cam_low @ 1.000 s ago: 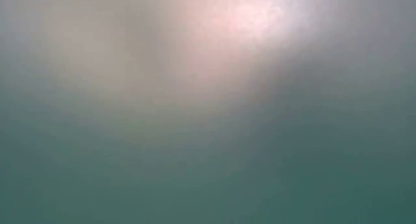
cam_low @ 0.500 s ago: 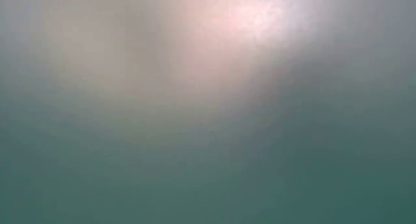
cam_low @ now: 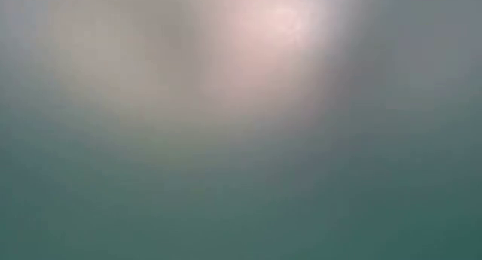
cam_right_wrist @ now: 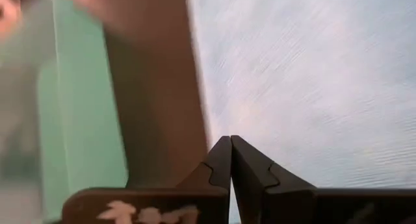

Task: Fold microfiber towels
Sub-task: Fold the right blue microfiber cloth

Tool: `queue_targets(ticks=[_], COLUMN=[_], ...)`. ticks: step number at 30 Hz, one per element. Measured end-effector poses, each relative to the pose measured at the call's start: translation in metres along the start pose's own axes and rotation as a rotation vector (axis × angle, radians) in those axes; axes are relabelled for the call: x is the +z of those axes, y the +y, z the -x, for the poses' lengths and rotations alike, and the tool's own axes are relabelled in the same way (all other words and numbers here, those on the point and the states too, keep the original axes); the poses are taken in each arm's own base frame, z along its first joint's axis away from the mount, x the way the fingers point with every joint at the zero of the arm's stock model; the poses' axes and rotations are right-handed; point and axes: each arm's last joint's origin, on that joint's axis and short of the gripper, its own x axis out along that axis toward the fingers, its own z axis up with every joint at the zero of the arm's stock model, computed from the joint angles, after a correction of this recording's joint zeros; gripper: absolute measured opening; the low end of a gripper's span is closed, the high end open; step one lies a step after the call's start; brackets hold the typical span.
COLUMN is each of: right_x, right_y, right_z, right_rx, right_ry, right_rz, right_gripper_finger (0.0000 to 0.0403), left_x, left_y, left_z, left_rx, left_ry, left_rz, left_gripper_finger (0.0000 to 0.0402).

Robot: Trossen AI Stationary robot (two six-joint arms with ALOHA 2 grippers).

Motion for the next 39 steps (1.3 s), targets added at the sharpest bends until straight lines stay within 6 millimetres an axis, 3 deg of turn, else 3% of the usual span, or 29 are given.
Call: queue_targets(ticks=[8, 13, 22, 32, 39], right_x=[0.018, 0.018, 0.012, 0.010, 0.010], right_y=[-0.015, -0.023, -0.023, -0.019, -0.020], right_z=[0.055, 0.071, 0.081, 0.082, 0.082], right_rx=[-0.166, -0.206, -0.224, -0.191, -0.192], right_ry=[-0.284, -0.302, -0.279, -0.274, -0.271], right_rz=[0.022, 0.083, 0.185, 0.213, 0.213], right_gripper_finger=[0.0000, 0.0000, 0.0000, 0.0000, 0.0000], left_x=[-0.020, -0.025, -0.030, -0.048, -0.057], left_y=[-0.035, -0.065, -0.103, -0.107, -0.118], left_z=[-0.050, -0.062, -0.083, -0.109, -0.110], left_rx=[-0.098, -0.149, -0.050, 0.036, 0.001], left_ry=[0.180, 0.199, 0.141, 0.282, 0.354], left_rz=[-0.134, -0.166, -0.211, -0.176, -0.119], left_gripper_finger=[0.0180, 0.0131, 0.0011, 0.0004, 0.0004])
